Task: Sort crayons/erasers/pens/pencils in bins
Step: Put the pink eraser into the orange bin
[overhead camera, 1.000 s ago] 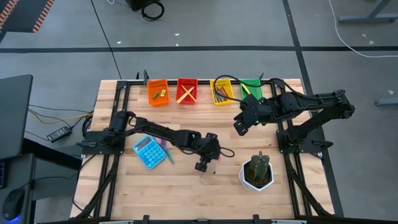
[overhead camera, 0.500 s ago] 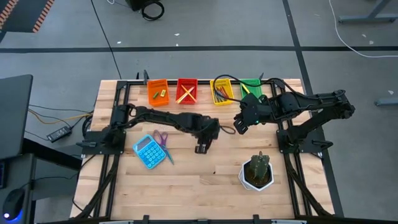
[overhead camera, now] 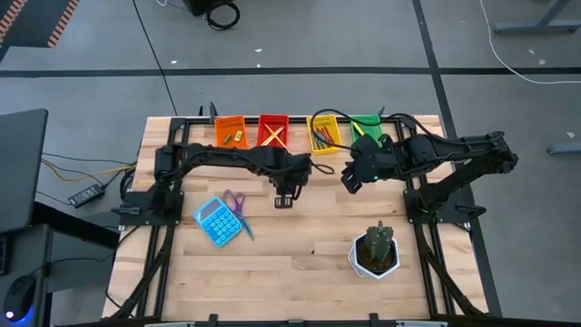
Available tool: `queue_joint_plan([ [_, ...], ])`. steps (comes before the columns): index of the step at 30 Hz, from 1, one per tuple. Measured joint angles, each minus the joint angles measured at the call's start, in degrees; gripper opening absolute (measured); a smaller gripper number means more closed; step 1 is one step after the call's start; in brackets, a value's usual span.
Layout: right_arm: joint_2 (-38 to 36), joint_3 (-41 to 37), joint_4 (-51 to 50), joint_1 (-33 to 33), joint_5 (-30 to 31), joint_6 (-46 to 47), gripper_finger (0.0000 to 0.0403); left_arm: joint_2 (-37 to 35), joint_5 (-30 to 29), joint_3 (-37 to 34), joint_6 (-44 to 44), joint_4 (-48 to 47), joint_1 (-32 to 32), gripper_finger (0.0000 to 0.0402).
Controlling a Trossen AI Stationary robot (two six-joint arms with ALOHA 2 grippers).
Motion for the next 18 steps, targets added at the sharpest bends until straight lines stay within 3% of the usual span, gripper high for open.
queue_joint_plan([
  [18,0.0,0.0,0.1,0.0,2.7,0.1,0.0145,-4.3,-0.1,-0.3,1.1,-14.7,11.8,0.0058],
])
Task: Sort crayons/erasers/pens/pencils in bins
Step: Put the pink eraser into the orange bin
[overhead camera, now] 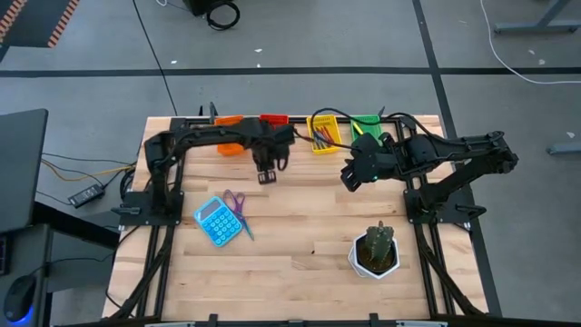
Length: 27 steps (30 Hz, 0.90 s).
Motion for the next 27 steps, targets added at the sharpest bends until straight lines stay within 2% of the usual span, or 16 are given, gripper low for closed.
queue_joint_plan([
  [8,0.0,0.0,0.0,0.0,0.0,0.0,0.0145,-4.4,0.1,-3.0,2.1,-4.9,6.9,0.0054],
  [15,0.0,0.0,0.0,0.0,1.5,-0.1,0.0145,-11.9,0.1,-10.4,2.5,-2.2,14.2,0.0048],
  [21,0.0,0.0,0.0,0.0,2.2,-0.1,0.0145,-14.0,0.2,-11.0,3.2,-0.7,20.7,0.0039],
  [23,0.0,0.0,0.0,0.0,2.2,-0.1,0.0145,-14.0,2.7,-11.0,3.9,-0.7,21.8,0.0032],
  [27,0.0,0.0,0.0,0.0,2.2,1.1,0.0145,-14.0,13.9,-11.1,11.8,-2.4,21.4,0.0024],
])
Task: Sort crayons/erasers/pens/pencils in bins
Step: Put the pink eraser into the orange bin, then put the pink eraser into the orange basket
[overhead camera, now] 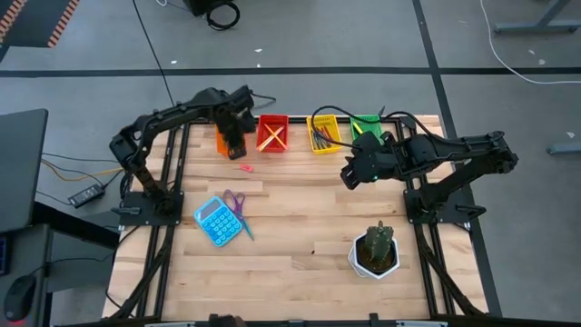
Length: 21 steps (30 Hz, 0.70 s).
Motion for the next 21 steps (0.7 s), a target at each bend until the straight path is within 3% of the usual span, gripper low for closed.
queue_joint_plan([
  [5,0.0,0.0,0.0,0.0,0.0,1.5,0.0145,0.0,3.5,-2.4,14.9,-3.6,-4.6,0.0036],
  [9,0.0,0.0,0.0,0.0,0.0,3.4,0.0145,0.0,3.5,-7.0,21.3,-2.4,-8.2,0.0070],
  [14,0.0,0.0,0.0,0.0,-0.1,5.5,0.0145,0.0,1.3,-12.0,20.1,5.7,-10.9,0.0131],
  [21,0.0,0.0,0.0,0.0,-0.4,7.7,0.0145,0.0,-1.7,-12.6,20.4,13.0,-11.6,0.0205],
])
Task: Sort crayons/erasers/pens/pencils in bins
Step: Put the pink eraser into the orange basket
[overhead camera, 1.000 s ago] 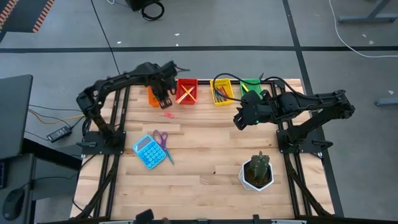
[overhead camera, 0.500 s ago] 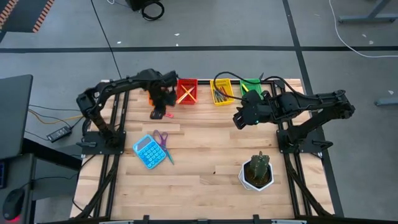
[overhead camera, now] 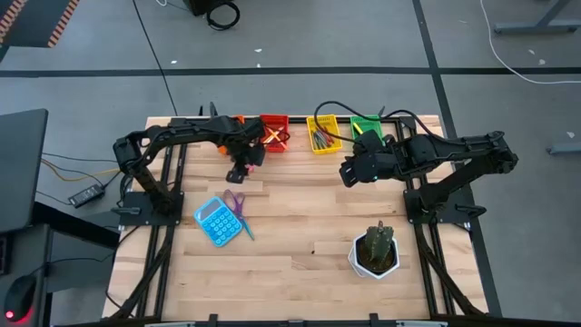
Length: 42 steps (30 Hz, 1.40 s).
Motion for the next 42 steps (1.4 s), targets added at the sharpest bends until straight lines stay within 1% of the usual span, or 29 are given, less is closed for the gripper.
queue_joint_plan([
  [4,0.0,0.0,0.0,0.0,0.0,1.7,0.0145,0.6,-2.0,-1.4,4.1,1.5,0.2,0.0213],
  [9,0.0,0.0,0.0,0.0,0.0,4.0,0.0145,0.7,-2.9,-5.5,6.1,3.2,0.2,0.0199],
  [13,0.0,0.0,0.0,0.0,0.0,4.8,0.0145,0.7,-4.9,-7.0,5.4,5.9,0.2,0.0185],
  [19,0.0,0.0,0.0,0.0,1.5,6.2,0.0145,0.7,-5.2,-7.0,5.3,9.3,0.4,0.0175],
  [23,0.0,0.0,0.0,0.0,2.9,8.4,0.0145,1.2,-5.2,-7.0,1.7,11.8,1.2,0.0174],
  [26,0.0,0.0,0.2,0.0,3.7,9.7,0.0145,2.0,-5.3,-7.2,-0.4,11.6,2.3,0.0174],
  [29,0.0,0.0,0.6,0.0,4.8,10.7,0.0145,3.0,-5.3,-7.3,-0.5,11.3,2.9,0.0174],
  [35,0.0,0.0,1.6,-0.3,5.6,10.9,0.0145,4.7,-5.2,-7.5,-0.6,12.8,2.9,0.0173],
  [42,0.0,0.0,2.3,-0.3,5.7,11.0,0.0145,7.1,-5.3,-7.4,-3.6,13.7,2.9,0.0173],
])
